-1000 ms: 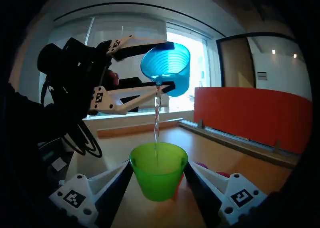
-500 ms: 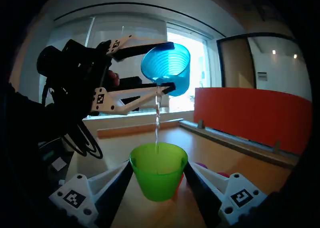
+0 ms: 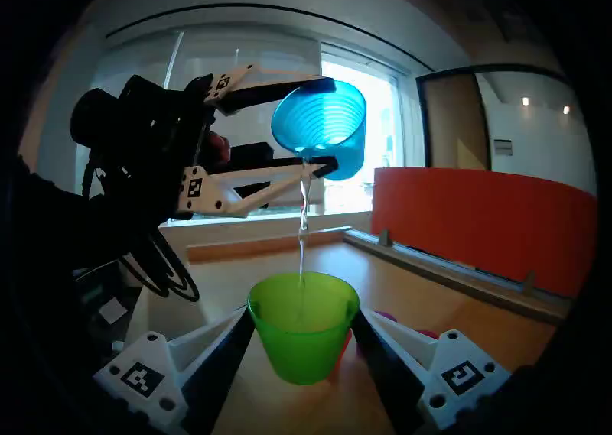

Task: Pour water

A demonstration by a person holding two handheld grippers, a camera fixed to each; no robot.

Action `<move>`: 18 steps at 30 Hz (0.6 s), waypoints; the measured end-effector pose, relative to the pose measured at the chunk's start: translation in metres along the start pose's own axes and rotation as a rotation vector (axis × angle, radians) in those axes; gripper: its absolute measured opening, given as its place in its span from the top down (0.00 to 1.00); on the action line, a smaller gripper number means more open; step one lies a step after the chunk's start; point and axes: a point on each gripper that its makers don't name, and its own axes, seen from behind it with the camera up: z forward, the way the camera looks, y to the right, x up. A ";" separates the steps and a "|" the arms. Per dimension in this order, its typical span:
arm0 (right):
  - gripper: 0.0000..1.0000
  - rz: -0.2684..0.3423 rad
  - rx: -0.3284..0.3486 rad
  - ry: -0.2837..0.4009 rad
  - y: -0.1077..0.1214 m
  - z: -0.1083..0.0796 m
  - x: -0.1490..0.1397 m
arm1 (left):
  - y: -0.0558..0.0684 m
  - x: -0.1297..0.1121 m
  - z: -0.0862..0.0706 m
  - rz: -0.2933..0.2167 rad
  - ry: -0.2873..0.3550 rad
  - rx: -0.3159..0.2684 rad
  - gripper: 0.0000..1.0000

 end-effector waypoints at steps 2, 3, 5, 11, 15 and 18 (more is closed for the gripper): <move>0.10 -0.002 -0.001 0.000 0.000 0.000 0.000 | 0.000 0.000 0.000 0.006 0.000 -0.003 0.11; 0.10 -0.002 -0.001 0.000 0.001 0.000 0.000 | 0.000 0.000 0.000 0.009 -0.001 -0.004 0.11; 0.10 -0.004 -0.001 0.001 0.001 0.000 0.000 | -0.001 0.000 0.001 0.016 -0.001 -0.005 0.11; 0.10 -0.005 -0.002 0.003 0.001 -0.001 0.000 | -0.004 0.000 0.002 0.035 -0.003 -0.003 0.11; 0.10 -0.005 0.000 0.005 0.001 -0.001 -0.001 | -0.004 0.001 0.002 0.044 -0.002 -0.002 0.11; 0.10 -0.004 0.002 0.005 0.000 -0.001 0.000 | -0.003 0.001 0.002 0.052 0.000 -0.004 0.11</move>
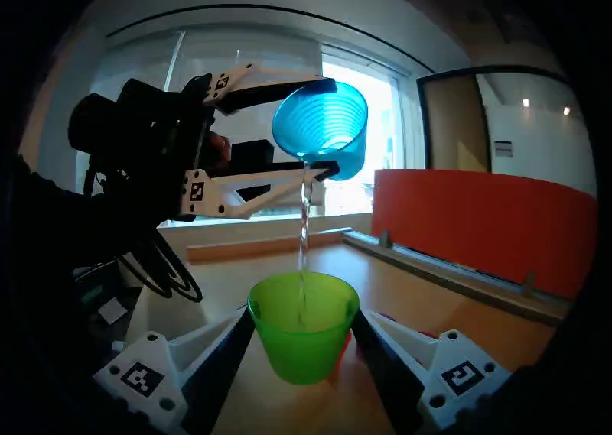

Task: Pour water

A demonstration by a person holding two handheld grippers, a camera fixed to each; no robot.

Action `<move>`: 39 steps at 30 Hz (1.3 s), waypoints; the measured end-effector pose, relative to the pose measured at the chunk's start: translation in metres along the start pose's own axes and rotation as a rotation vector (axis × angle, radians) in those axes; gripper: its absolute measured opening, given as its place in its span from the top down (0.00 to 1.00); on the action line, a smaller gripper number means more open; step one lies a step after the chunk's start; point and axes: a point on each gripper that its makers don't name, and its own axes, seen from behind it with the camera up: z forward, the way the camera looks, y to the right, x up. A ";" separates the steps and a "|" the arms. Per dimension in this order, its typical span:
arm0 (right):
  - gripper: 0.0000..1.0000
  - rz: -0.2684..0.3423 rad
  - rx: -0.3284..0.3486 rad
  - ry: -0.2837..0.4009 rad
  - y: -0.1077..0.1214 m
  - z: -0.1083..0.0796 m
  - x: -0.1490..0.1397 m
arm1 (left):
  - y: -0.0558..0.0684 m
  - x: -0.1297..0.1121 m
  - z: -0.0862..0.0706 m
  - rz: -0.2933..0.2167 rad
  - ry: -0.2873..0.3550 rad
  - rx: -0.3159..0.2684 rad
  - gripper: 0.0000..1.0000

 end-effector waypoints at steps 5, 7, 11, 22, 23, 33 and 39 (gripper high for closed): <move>0.10 -0.001 -0.001 0.001 0.001 0.000 0.001 | -0.002 0.001 0.000 0.012 0.002 0.002 0.11; 0.10 -0.002 0.000 0.002 0.001 0.000 0.001 | -0.003 0.001 0.000 0.017 0.002 0.003 0.11; 0.10 -0.004 0.000 0.003 0.000 0.001 0.002 | -0.005 0.001 0.000 0.027 0.001 0.003 0.11; 0.10 -0.005 -0.001 0.007 0.000 0.002 0.004 | -0.008 0.005 -0.001 0.069 0.003 0.003 0.11; 0.10 -0.005 -0.002 0.007 0.000 0.002 0.004 | -0.008 0.005 -0.002 0.074 0.004 0.003 0.11; 0.10 -0.005 -0.002 0.009 0.001 0.001 0.004 | -0.008 0.005 0.001 0.105 0.006 0.005 0.11; 0.10 -0.005 -0.004 0.010 0.001 0.002 0.004 | -0.007 0.006 0.005 0.127 0.008 0.004 0.11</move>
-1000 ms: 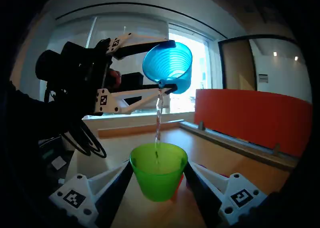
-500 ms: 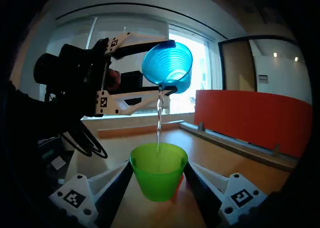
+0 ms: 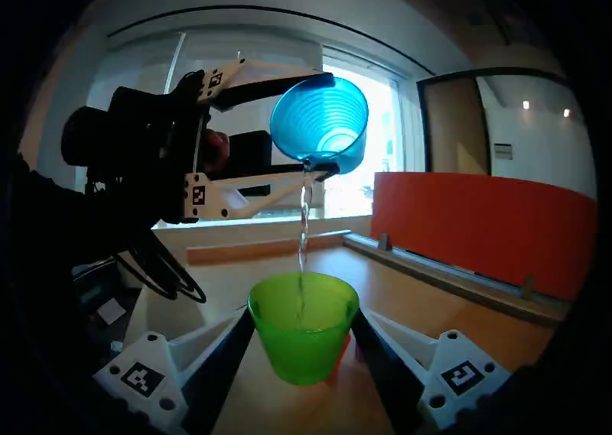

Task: Pour water

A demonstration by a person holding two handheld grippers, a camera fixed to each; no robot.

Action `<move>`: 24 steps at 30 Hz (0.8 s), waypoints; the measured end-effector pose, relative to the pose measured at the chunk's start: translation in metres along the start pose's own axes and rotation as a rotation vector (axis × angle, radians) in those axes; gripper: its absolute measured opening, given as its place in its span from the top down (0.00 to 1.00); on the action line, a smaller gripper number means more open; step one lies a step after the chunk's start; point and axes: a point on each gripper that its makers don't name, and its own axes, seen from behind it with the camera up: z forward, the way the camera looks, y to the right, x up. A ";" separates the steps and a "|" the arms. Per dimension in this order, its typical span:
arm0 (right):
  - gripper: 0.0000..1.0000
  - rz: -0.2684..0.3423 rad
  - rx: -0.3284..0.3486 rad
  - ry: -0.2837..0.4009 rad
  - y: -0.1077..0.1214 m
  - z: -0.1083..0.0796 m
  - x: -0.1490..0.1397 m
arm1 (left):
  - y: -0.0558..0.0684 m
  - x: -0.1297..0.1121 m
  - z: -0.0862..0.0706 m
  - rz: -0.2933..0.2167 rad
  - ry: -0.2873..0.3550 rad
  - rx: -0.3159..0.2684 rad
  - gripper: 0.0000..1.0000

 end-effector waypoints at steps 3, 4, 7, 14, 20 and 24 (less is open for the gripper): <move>0.10 0.001 -0.001 0.001 0.001 0.000 0.000 | 0.001 0.000 0.002 0.005 0.000 0.000 0.11; 0.10 0.001 -0.001 0.001 0.001 0.000 0.000 | 0.001 0.000 0.002 0.010 0.000 0.000 0.11; 0.10 0.001 -0.002 0.001 0.002 0.000 0.000 | 0.001 0.000 0.003 0.025 0.000 0.001 0.11; 0.10 0.001 -0.005 0.001 0.003 -0.001 0.000 | 0.001 0.001 0.004 0.045 0.002 0.004 0.11; 0.10 0.000 -0.006 0.002 0.004 -0.001 0.001 | -0.001 0.003 0.002 0.076 0.001 0.008 0.11; 0.10 -0.001 -0.006 0.002 0.003 -0.001 0.001 | -0.002 0.005 0.001 0.088 0.002 0.011 0.11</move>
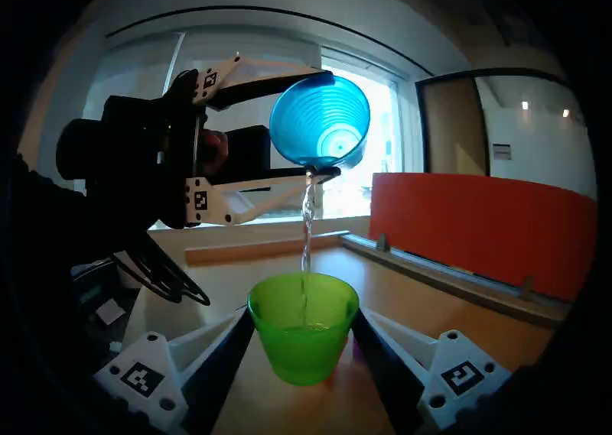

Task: Pour water

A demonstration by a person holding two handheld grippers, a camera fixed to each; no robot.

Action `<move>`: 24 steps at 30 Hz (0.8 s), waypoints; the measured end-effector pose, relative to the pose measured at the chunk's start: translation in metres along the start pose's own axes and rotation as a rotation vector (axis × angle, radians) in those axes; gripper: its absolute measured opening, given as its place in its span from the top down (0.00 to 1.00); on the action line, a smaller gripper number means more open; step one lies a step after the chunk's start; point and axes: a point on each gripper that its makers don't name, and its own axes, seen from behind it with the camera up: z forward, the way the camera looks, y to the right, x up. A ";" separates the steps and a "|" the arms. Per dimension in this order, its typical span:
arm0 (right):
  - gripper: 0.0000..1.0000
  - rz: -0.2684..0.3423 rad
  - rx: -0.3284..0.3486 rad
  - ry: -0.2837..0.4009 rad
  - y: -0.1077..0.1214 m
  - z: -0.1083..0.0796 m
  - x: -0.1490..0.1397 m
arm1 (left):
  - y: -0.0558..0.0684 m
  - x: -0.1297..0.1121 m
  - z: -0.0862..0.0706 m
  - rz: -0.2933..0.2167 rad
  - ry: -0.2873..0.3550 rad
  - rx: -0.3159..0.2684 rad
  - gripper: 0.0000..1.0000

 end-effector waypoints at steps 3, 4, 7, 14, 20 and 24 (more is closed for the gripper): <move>0.10 0.000 0.001 0.001 0.000 0.000 0.001 | -0.001 0.002 -0.001 0.016 0.002 0.003 0.11; 0.10 0.000 0.001 0.002 0.000 0.000 0.001 | -0.001 0.002 -0.001 0.022 0.001 0.005 0.11; 0.10 -0.001 0.002 0.002 0.000 0.000 0.002 | -0.002 0.001 -0.001 0.036 0.000 0.008 0.11; 0.10 -0.002 0.002 0.003 0.000 0.001 0.003 | -0.005 0.002 -0.004 0.065 0.001 0.018 0.11; 0.10 -0.004 0.001 0.003 0.000 0.001 0.004 | -0.006 0.005 -0.006 0.094 0.006 0.024 0.11; 0.10 -0.004 0.000 0.004 0.000 0.000 0.005 | -0.005 0.007 -0.009 0.118 0.006 0.027 0.11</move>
